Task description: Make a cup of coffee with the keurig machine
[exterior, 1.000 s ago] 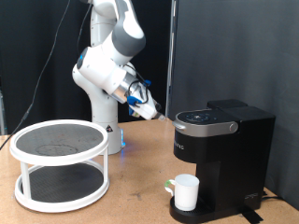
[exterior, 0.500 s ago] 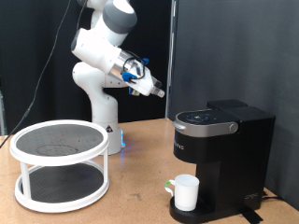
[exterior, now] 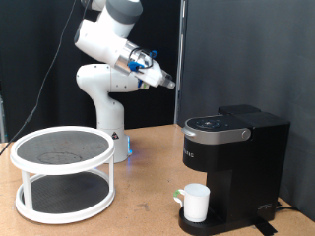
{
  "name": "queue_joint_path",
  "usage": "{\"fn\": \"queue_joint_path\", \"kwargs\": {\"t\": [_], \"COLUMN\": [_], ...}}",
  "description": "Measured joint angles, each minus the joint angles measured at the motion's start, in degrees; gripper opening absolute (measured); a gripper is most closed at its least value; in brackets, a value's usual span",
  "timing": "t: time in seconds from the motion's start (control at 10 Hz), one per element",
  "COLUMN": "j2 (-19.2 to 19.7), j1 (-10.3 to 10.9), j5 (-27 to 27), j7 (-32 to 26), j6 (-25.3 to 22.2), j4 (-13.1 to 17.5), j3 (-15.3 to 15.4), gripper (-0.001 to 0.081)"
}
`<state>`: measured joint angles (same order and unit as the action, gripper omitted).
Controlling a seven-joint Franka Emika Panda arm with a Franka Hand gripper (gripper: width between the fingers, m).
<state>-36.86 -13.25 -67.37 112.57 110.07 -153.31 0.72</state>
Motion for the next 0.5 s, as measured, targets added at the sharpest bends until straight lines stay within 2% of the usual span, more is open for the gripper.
{"fn": "queue_joint_path", "kwargs": {"t": [0.1,0.3,0.5], "j2": [0.4,2.0,4.6], "j1": [-0.2,-1.4,-2.5], "j5": [4.0,17.8,31.2], "j7": [0.5,6.4,7.4], "j6": [1.7,3.2,3.8], "j4": [2.0,7.1,12.5], "j3": [1.9,6.9,10.9], "gripper": [0.0734,0.0734,0.0734]}}
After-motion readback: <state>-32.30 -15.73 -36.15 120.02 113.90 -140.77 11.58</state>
